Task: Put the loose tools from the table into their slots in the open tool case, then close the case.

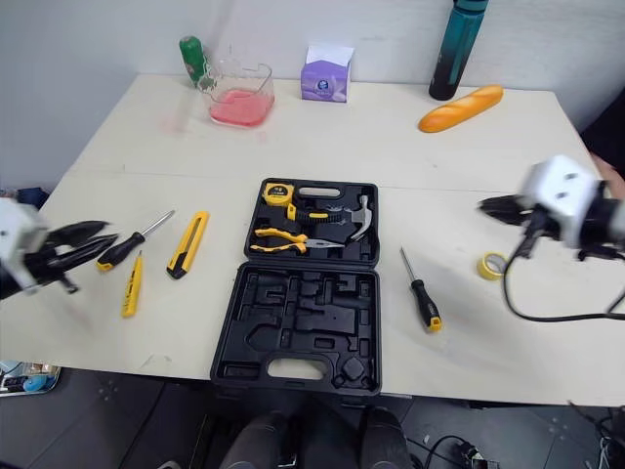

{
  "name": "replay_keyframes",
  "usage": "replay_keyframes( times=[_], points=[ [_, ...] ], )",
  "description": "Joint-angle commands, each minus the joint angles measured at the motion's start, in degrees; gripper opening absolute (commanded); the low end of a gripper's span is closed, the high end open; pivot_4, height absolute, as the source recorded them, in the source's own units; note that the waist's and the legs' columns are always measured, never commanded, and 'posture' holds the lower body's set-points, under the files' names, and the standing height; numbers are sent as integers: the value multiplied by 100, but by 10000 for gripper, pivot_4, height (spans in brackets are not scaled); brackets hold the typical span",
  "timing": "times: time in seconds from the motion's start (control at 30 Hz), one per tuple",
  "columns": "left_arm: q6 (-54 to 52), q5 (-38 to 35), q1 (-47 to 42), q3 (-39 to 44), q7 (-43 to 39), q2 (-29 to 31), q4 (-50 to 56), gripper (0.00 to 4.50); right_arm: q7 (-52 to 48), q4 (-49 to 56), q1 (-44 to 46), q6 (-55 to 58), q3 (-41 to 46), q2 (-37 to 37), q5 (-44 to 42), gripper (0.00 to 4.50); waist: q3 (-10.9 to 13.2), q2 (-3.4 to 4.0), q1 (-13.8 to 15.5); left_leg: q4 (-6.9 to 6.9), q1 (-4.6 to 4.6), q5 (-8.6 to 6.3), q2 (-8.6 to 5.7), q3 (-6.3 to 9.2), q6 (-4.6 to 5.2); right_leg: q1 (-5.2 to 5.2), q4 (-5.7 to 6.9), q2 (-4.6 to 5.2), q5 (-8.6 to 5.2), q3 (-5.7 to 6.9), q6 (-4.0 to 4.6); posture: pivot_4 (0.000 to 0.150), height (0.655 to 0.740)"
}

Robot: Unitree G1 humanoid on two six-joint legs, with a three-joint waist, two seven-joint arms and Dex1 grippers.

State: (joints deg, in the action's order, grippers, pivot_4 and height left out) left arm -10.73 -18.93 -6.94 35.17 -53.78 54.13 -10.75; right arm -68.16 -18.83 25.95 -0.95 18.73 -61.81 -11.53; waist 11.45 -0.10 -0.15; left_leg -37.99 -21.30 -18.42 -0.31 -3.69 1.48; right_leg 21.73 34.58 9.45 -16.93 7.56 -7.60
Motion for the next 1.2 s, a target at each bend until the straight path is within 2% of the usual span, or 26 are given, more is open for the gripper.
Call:
replay_keyframes(
  times=[0.03, 0.1, 0.13, 0.2, 0.37, 0.5, 0.67, 1.07, 1.2],
  points=[
    [491, -78, 87, 677, 20, 282, -756, 31750, 351, -888, -247, -860, 635, -36, -94, 19254, 0, 0, -13, 0, 0, -1, 0, -4, 2, 0, -4, 0, 0, 0, 0, 1500, 7400],
    [693, -73, 221, 886, 1, 370, -1169, 41592, 604, -1376, -358, -1241, 787, -102, -31, 30308, 1, 1, -32, -2, 2, -4, 0, -12, 7, -1, -4, 3, 1, -3, -2, 1500, 7400],
    [776, -74, 283, 951, -22, 401, -1321, 45000, 696, -1562, -380, -1409, 822, -135, -14, 35544, 1, 1, -50, -2, 3, -4, 0, -15, 7, -1, -2, 5, 2, -4, -3, 1500, 7400],
    [968, -54, 428, 1144, -4, 508, -1743, 45000, 883, -2013, -473, -1614, 956, -224, -33, 44494, 2, 3, -103, -2, 10, -5, 0, -15, 7, -1, 4, 9, 2, -7, -3, 1500, 7400],
    [1547, 67, 754, 1663, 647, 861, -3229, 45000, 1688, -3254, -810, -2204, 1313, -456, 23, 44494, 2, 4, -172, 0, 11, -11, 5, -14, -1, 8, 13, 11, 0, -8, 1, 1500, 7400],
    [2023, 222, 958, 1627, 1123, 1039, -3964, 45000, 2162, -3765, -1111, -2468, 1448, -460, 24, 44494, 2, 4, -229, 7, 15, -23, 9, -27, -2, 13, 8, 12, -2, -14, 4, 1500, 7400],
    [2061, 47, 882, 1489, 870, 1102, -4429, 45000, 2512, -3940, -1298, -2566, 1454, -432, -10, 44494, 2, 4, -258, 5, 20, -40, 8, -35, -18, 19, 9, 23, -2, -22, 4, 1500, 7400],
    [2283, -42, 573, 1227, 503, 1179, -4774, 45000, 2213, -3409, -1041, -2281, 1208, -102, -220, 44494, 2, 4, -304, 5, 21, -35, 11, -41, -4, 23, 29, 19, -4, -26, 8, 1500, 7400],
    [2246, -133, 391, 1094, 230, 1120, -4426, 45000, 1668, -2223, -865, -1613, 847, 256, -588, 44494, 0, 2, -304, 4, 20, -34, 12, -40, -2, 24, 34, 19, -4, -26, 8, 1500, 7400]
  ],
)
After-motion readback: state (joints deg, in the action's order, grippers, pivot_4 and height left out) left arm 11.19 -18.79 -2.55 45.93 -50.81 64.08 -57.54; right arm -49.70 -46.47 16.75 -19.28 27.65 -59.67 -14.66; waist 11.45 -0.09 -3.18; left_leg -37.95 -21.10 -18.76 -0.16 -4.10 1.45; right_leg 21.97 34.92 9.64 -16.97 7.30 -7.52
